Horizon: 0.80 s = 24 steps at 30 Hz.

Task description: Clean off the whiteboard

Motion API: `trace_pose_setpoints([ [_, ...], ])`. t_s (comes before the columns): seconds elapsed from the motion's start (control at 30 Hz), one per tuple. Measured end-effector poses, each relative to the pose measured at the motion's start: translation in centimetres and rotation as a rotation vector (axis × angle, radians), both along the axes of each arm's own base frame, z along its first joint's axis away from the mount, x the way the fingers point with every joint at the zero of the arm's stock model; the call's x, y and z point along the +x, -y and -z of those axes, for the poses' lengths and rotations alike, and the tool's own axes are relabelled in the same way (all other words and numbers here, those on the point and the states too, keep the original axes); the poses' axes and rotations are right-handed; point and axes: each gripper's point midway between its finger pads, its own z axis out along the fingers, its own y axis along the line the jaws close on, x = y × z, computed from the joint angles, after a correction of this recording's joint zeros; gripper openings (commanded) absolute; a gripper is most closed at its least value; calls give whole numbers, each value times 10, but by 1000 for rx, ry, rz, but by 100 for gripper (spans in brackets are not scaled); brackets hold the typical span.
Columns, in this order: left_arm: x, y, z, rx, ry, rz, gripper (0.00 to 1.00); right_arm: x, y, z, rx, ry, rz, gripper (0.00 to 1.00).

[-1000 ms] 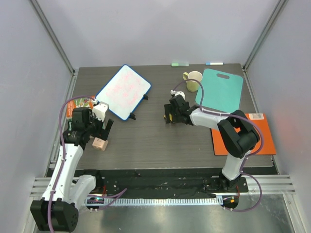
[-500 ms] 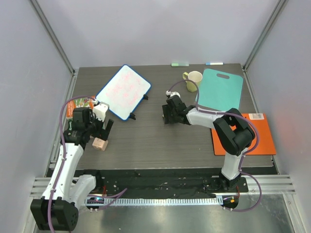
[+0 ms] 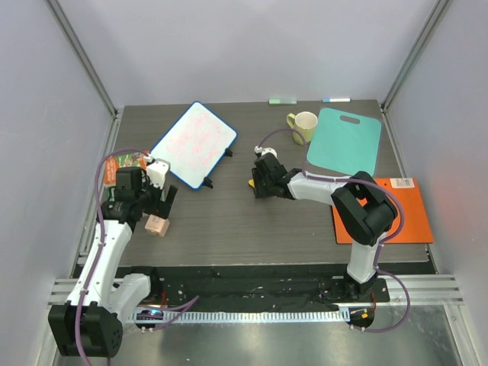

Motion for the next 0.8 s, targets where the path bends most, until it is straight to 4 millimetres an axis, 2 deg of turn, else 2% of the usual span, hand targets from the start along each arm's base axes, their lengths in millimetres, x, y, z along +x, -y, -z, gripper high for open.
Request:
trace_pose_setpoints([
  [0.03, 1, 0, 1, -1, -4, -4, 100, 1, 0, 0, -1, 2, 5, 22],
  [0.1, 5, 0, -1, -11, -14, -15, 100, 1, 0, 0, 1, 2, 12, 21],
  [0.2, 17, 1, -10, -23, -7, -24, 100, 1, -2, 0, 7, 0, 19, 33],
  [0.23, 23, 1, -16, -33, -1, -29, 100, 1, -3, 0, 8, 0, 19, 41],
  [0.4, 48, -1, -35, -74, 19, -43, 100, 1, -3, 0, 3, 6, 33, 49],
  [0.43, 52, -2, -37, -83, 18, -46, 100, 2, -2, -1, -1, 11, 38, 55],
  [0.53, 60, -2, -40, -106, 11, -43, 100, 4, -1, -1, -13, 17, 47, 58],
  [0.7, 63, 3, -40, -148, -6, -33, 100, 15, -2, -3, -39, 37, 68, 56],
  [0.77, 63, 4, -41, -161, -12, -30, 99, 19, -3, -4, -47, 45, 73, 50],
  [0.8, 63, 4, -41, -166, -14, -29, 99, 21, -3, -4, -50, 48, 74, 43],
])
